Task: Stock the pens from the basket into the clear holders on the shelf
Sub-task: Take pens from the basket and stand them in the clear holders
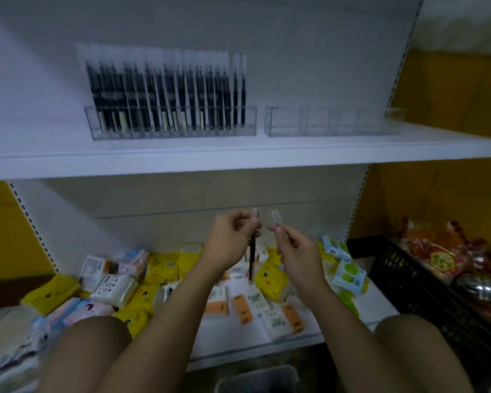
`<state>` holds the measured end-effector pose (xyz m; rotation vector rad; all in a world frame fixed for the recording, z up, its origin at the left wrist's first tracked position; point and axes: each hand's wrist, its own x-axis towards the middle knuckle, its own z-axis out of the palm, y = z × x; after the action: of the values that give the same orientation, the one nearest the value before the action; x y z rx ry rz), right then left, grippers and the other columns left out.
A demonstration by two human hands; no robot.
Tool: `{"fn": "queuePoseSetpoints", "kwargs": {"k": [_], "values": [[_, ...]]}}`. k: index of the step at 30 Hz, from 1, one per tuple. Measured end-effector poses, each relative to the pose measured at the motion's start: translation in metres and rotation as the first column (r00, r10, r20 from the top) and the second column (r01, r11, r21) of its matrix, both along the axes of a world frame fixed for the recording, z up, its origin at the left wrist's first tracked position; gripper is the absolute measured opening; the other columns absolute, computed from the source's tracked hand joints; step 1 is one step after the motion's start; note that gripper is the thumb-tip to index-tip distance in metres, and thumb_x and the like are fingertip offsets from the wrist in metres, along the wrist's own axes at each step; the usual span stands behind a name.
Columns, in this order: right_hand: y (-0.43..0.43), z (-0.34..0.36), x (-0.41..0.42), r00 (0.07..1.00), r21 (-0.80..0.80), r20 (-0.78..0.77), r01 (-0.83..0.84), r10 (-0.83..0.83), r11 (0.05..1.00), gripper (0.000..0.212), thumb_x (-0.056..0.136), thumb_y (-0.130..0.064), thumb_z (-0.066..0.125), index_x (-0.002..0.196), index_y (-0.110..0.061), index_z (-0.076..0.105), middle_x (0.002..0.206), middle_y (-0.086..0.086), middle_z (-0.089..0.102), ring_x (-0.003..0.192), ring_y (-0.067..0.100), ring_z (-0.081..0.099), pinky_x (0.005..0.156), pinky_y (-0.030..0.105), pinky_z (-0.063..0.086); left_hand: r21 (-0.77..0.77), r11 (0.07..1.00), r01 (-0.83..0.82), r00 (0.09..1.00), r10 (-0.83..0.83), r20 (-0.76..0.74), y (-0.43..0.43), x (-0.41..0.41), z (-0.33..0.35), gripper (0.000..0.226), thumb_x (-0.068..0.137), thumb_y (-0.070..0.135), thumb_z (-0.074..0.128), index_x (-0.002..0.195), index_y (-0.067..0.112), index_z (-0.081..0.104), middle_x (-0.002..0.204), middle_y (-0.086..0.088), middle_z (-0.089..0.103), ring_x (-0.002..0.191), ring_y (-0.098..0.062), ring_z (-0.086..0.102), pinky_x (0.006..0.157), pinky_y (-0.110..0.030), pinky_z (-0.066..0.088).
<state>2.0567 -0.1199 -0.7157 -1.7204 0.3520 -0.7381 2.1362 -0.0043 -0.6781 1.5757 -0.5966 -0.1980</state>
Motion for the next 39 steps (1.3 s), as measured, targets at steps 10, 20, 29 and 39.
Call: {"fn": "queuePoseSetpoints", "kwargs": {"k": [10,20,29,39], "values": [[-0.001,0.110,0.013,0.963,0.038,0.247,-0.122,0.109,0.992,0.013,0.094,-0.015,0.060,0.087,-0.019,0.071,0.075,-0.006,0.068,0.069,0.005,0.059,0.066,0.020,0.050,-0.044,0.999,-0.016,0.952,0.028,0.305,0.002,-0.001,0.109,0.020,0.093,0.014,0.062,0.111,0.022,0.064,0.085,-0.005,0.071,0.076,-0.018,0.072,0.066,-0.034,0.060],[-0.020,0.194,0.044,0.945,-0.064,0.311,-0.085,0.101,0.994,0.015,0.091,-0.017,0.064,0.104,-0.012,0.070,0.092,0.000,0.071,0.083,0.008,0.065,0.070,0.017,0.054,-0.054,0.997,-0.053,0.923,0.070,0.378,-0.004,0.025,0.185,0.024,0.085,0.006,0.069,0.108,0.014,0.066,0.092,-0.011,0.067,0.083,-0.021,0.069,0.072,-0.037,0.061],[-0.040,0.256,0.089,0.897,-0.223,0.424,-0.033,0.128,0.974,0.036,0.092,-0.015,0.062,0.122,-0.034,0.055,0.089,0.005,0.067,0.081,0.012,0.066,0.072,0.027,0.059,-0.043,0.991,-0.129,0.837,0.132,0.531,-0.018,0.064,0.255,0.024,0.085,0.017,0.070,0.108,0.022,0.064,0.093,0.003,0.069,0.082,-0.010,0.069,0.078,-0.032,0.060],[-0.063,0.290,0.141,0.895,-0.343,0.430,0.039,0.120,0.938,0.030,0.090,-0.016,0.066,0.114,-0.032,0.058,0.093,-0.002,0.060,0.082,0.018,0.065,0.077,0.042,0.058,-0.023,0.952,-0.305,0.671,0.231,0.705,-0.034,0.111,0.284,0.018,0.086,0.022,0.069,0.101,0.029,0.062,0.087,0.014,0.064,0.081,0.002,0.063,0.070,-0.010,0.051]]}}
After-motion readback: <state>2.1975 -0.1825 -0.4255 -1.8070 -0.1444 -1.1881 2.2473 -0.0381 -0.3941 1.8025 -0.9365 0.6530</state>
